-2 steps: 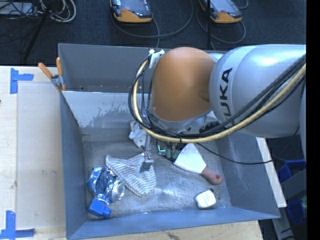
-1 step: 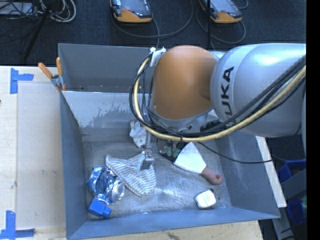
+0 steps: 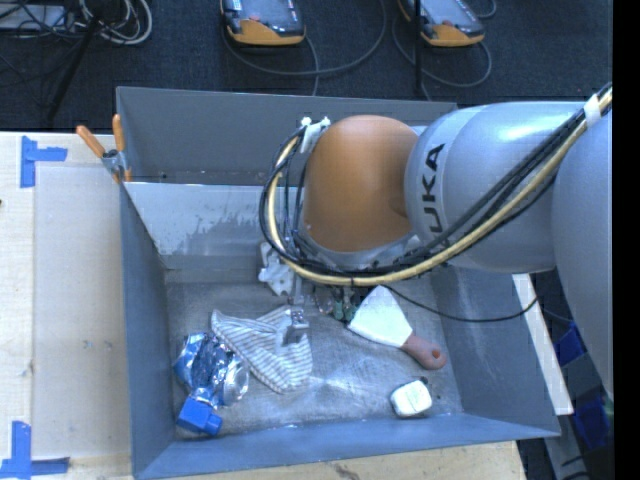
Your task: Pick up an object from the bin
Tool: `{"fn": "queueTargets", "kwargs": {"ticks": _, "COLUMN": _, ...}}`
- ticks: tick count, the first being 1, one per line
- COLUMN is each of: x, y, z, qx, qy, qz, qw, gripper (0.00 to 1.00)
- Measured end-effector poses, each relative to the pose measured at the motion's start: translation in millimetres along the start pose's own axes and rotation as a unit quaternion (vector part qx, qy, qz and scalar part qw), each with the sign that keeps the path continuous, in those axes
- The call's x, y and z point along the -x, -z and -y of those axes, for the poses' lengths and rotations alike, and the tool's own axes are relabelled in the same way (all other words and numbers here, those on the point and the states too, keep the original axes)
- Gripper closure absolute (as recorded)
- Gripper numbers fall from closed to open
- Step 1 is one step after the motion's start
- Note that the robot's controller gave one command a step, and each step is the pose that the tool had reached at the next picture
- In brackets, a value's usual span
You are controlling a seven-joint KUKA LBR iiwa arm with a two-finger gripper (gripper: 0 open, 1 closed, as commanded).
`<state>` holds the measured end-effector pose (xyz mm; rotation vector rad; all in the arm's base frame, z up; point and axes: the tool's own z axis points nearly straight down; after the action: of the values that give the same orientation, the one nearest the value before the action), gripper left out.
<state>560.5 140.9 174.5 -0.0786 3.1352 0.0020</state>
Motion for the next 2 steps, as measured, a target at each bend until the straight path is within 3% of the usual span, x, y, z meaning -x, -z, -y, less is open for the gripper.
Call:
{"fn": "queueTargets", "kwargs": {"ticks": 1, "x": 13.4, "y": -19.6, "z": 31.9, "qx": -0.001, "qy": -0.007, "qz": -0.0065, "qw": 1.0, "gripper": 0.0}}
{"fn": "queueTargets", "kwargs": {"ticks": 2, "x": 20.3, "y": -39.4, "z": 32.1, "qx": -0.001, "qy": 0.014, "qz": -0.0024, "qw": 0.9999, "gripper": 0.0}}
